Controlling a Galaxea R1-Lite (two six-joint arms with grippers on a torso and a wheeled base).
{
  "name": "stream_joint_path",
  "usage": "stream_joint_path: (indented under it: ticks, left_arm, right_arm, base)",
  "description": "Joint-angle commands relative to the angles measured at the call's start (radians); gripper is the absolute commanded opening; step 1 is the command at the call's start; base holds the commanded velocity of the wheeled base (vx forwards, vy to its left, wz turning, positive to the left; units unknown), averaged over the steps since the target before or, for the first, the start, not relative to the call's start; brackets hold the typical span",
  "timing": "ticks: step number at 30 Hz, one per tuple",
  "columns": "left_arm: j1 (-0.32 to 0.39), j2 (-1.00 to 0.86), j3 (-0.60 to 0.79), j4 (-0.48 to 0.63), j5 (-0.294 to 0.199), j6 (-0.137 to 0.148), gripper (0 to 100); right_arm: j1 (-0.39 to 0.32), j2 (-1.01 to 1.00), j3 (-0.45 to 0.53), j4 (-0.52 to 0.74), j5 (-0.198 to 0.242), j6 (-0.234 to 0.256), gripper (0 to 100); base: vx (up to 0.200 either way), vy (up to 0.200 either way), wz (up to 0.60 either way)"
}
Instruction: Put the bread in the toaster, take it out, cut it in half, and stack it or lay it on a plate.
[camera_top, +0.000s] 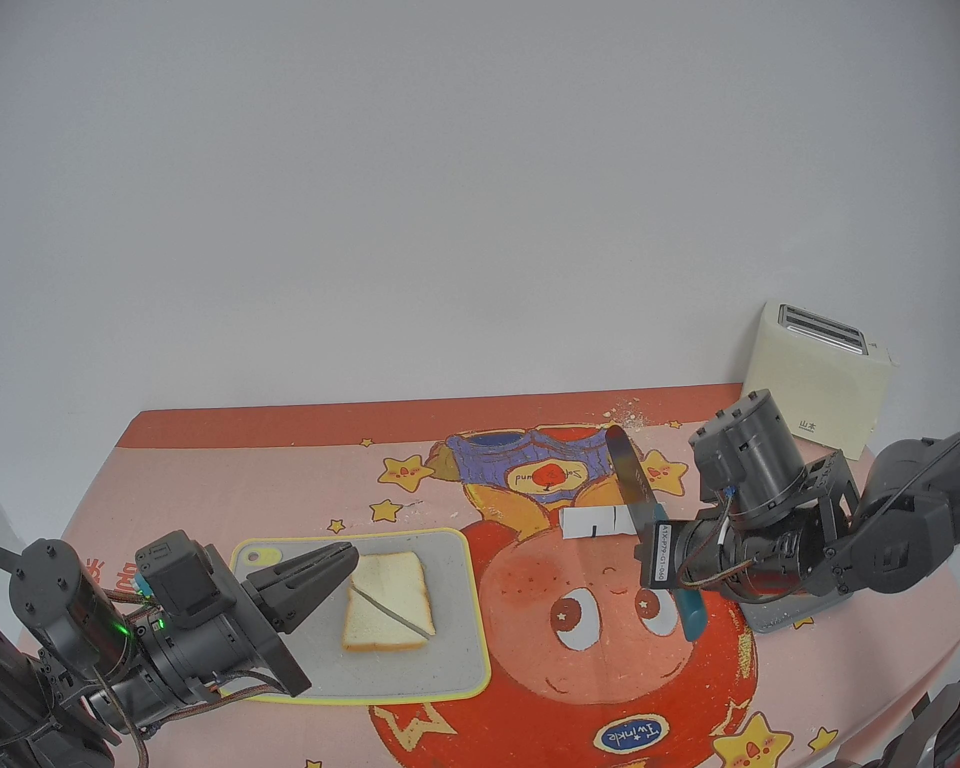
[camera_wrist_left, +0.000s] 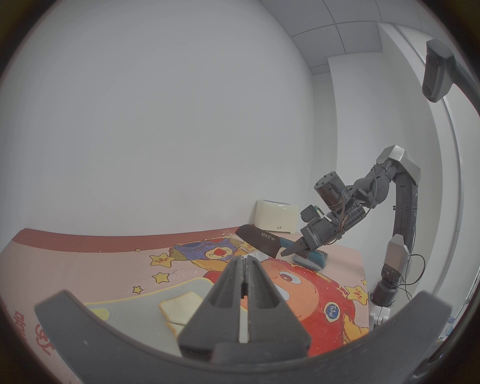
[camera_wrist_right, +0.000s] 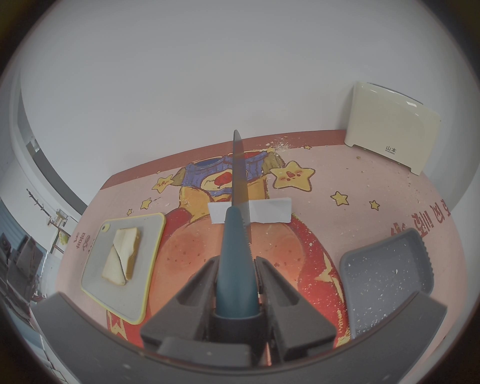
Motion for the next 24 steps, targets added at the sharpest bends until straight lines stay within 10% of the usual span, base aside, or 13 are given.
stream_joint_path:
  ticks: [1, 24]
  left_arm:
    - [-0.001, -0.004, 0.004, -0.018, 0.000, -0.001, 0]
    - [-0.001, -0.004, 0.012, -0.018, -0.001, -0.001, 0]
  right_arm:
    - [0.006, 0.002, 0.005, 0.000, 0.003, 0.000, 0]
    - [0.051, -0.055, 0.065, 0.000, 0.003, 0.004, 0]
  base:
    - [0.000, 0.000, 0.00]
    - [0.000, 0.000, 0.00]
